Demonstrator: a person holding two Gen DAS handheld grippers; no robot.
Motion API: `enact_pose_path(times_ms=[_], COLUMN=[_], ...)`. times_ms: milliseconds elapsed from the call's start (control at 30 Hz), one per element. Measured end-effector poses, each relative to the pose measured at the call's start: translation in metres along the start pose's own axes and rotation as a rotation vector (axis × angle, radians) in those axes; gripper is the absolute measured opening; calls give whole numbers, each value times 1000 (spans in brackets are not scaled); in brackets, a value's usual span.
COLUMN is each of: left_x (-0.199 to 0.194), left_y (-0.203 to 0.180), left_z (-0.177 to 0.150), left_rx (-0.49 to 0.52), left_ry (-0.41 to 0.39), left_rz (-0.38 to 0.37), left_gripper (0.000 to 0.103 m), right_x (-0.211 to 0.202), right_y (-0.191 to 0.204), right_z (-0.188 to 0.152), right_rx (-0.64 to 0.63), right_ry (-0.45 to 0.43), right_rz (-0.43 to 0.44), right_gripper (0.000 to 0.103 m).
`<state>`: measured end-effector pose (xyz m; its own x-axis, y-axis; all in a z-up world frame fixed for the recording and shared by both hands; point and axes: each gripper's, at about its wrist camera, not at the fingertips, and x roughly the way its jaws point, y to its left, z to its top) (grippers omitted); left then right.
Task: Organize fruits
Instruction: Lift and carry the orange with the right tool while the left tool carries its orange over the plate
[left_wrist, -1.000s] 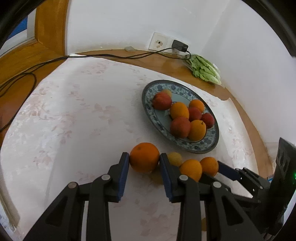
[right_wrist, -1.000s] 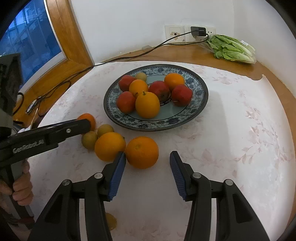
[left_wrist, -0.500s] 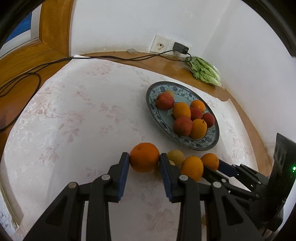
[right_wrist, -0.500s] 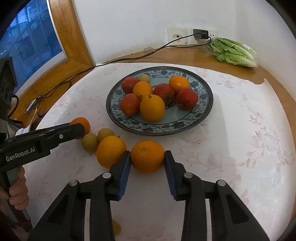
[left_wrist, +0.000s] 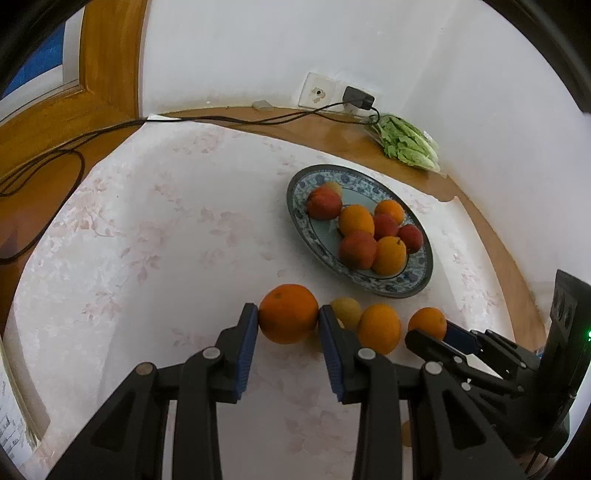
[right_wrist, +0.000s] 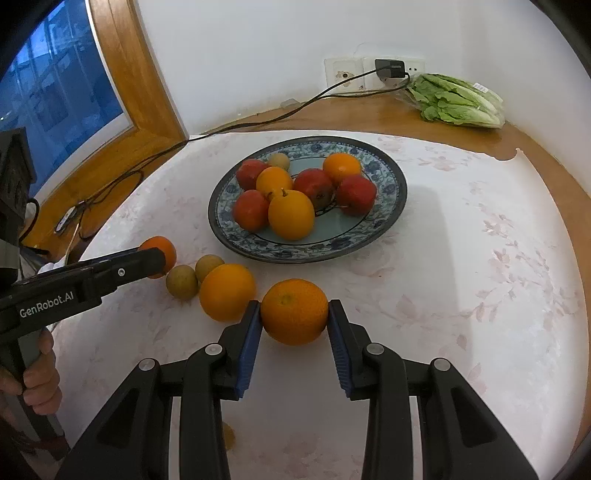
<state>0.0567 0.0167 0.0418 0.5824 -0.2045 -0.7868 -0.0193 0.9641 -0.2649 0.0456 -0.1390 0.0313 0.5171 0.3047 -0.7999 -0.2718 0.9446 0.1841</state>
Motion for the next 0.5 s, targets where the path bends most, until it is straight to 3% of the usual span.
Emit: enact_pose_path(times_ms=[500], left_x=[-14], left_y=[-15], left_z=[2], left_rx=[28], left_ry=[-24], left_rz=[-3], left_gripper=[35], right_x=[-17], right_y=[-1], right_z=[2], right_rx=[0], right_ry=[-37], right_rz=[13], right_gripper=[37])
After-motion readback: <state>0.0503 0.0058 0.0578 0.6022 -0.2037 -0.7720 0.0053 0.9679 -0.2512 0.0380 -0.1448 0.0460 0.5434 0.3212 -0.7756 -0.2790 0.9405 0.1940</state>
